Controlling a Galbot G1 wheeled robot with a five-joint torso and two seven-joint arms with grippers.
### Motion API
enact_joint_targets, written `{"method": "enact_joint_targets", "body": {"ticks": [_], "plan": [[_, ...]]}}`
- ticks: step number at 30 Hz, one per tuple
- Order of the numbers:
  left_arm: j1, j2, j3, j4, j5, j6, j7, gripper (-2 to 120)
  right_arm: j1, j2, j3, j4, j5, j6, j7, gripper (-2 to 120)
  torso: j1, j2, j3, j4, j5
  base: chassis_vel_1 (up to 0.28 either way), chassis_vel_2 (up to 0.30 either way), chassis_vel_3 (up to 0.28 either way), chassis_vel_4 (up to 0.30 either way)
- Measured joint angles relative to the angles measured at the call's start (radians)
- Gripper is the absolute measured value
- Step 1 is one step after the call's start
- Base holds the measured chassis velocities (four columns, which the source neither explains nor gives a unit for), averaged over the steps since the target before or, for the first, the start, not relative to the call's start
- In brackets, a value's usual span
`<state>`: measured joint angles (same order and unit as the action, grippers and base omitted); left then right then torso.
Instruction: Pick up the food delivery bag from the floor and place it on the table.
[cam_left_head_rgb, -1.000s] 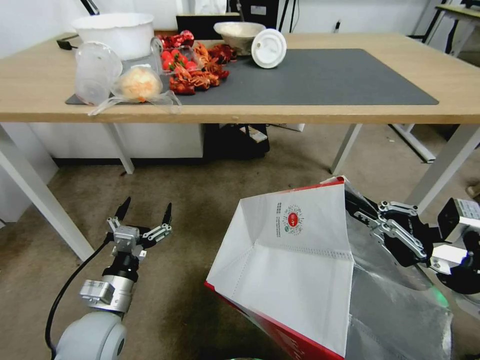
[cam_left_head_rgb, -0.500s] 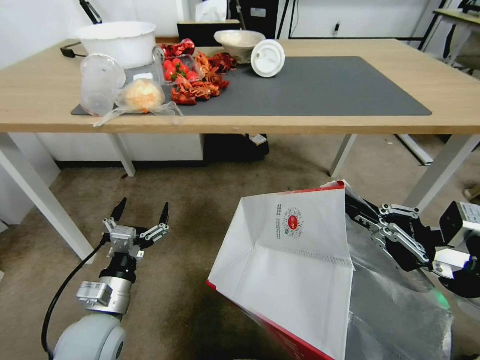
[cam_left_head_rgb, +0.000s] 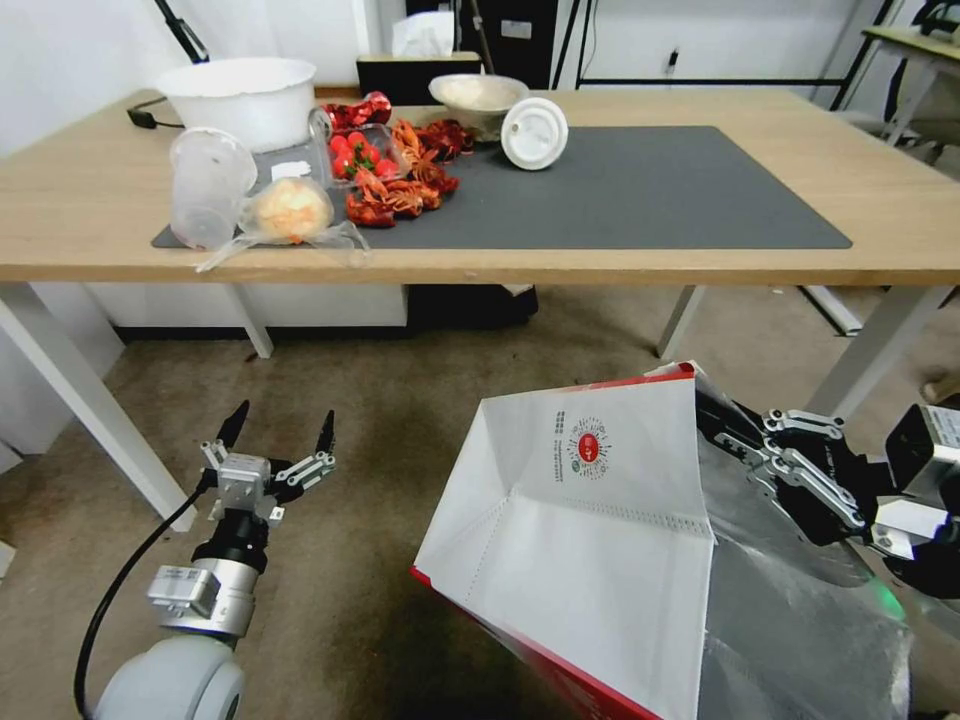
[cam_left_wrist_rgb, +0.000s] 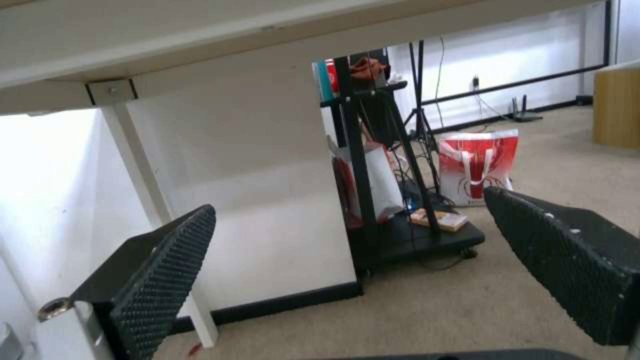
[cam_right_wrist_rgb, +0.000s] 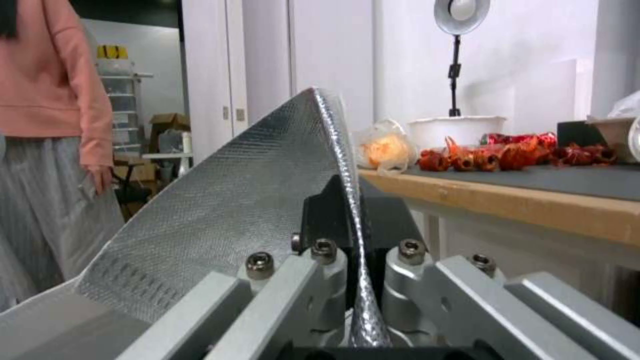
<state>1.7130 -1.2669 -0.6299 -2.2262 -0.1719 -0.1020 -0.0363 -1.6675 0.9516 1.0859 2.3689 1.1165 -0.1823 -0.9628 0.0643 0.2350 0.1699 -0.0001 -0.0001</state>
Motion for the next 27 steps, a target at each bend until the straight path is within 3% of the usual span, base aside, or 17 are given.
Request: {"method": "enact_joint_targets", "body": {"ticks": [27], "plan": [[0.040,-0.008,-0.008,-0.036,0.015,0.001,-0.002,100,0.016,-0.002,-0.001,-0.011,0.007,-0.001,-0.029,0,0.035,0.119,0.086,0.0000,0.0000,0.000,0.000,0.000,0.000]]}}
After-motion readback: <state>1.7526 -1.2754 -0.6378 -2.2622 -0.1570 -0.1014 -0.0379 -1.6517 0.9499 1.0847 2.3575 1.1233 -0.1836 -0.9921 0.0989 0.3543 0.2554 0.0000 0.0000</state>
